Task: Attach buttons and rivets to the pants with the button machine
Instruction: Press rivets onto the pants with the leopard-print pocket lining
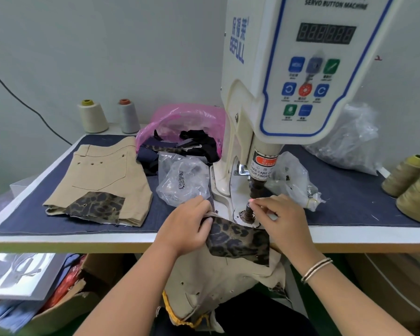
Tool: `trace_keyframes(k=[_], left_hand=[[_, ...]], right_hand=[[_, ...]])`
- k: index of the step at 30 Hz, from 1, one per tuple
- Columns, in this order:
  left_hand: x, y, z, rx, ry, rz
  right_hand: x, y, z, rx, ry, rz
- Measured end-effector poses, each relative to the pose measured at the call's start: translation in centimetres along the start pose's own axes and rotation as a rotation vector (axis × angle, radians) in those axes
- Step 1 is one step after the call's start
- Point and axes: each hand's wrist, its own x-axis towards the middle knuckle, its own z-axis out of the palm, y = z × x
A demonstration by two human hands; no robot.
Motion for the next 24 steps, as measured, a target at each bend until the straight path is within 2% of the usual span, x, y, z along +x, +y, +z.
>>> trace_keyframes(k=[4,7,10,12,14,18,24], left_hand=[[0.2,0.2,-0.8,-0.190,-0.049,-0.066],[0.9,1.2,-2.4,-0.368,-0.184,-0.031],[2.2,2.5,-4.4,-0.507,-0.316,-0.011],[3.2,3.0,-5.6,-0.620,-0.360,-0.055],[4.0,3.0,-6.3,-0.702,-0.405,-0.111],[5.3,2.1,-5.6,-0.648,-0.439,-0.213],[4.9,1.3,-2.1,-0.792,-0.411,-0.384]], right_hand=[[-1.4,-0.7,-0.4,0.198,0.033,0.074],[-2.4,-1.5,-1.0,0.363,-0.144,0.119],[-2.1,-1.6,-1.7,0.373,-0.324,0.243],[-1.6,-0.8,-2.3,0.369,-0.410,0.295],[-1.0,0.0,-2.9,0.485,-0.473,0.388],[0.7,1.6,-3.2,0.819,-0.427,0.670],[1.5,3.3,-2.3,0.996,-0.270,0.878]])
